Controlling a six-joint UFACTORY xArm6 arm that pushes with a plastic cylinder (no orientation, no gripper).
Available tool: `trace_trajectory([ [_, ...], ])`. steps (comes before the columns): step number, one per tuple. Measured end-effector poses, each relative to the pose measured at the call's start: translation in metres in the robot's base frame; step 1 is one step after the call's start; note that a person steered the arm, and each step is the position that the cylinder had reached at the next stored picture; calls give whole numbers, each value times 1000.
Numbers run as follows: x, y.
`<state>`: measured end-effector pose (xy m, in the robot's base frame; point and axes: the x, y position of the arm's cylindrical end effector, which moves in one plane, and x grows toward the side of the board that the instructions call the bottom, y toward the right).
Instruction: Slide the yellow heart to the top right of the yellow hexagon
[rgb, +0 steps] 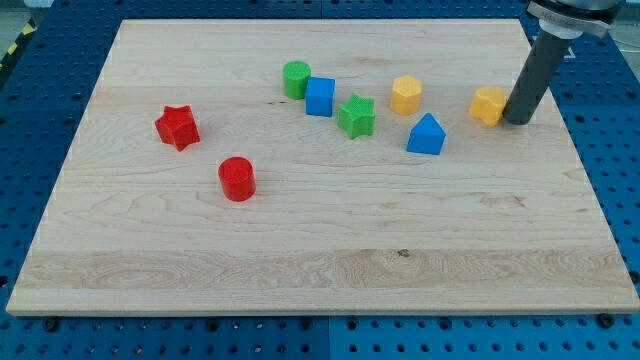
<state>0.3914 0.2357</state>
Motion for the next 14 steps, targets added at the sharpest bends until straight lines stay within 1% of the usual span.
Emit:
trace_trajectory([
  [1, -9, -15],
  [2, -28, -49],
  [3, -37, -69],
  [4, -43, -73],
  [5, -44, -83],
  [7, -41, -74],
  [9, -27, -111],
  [10, -27, -123],
  [11, -32, -103],
  [12, -52, -43],
  [13, -84, -29],
  [14, -97, -49],
])
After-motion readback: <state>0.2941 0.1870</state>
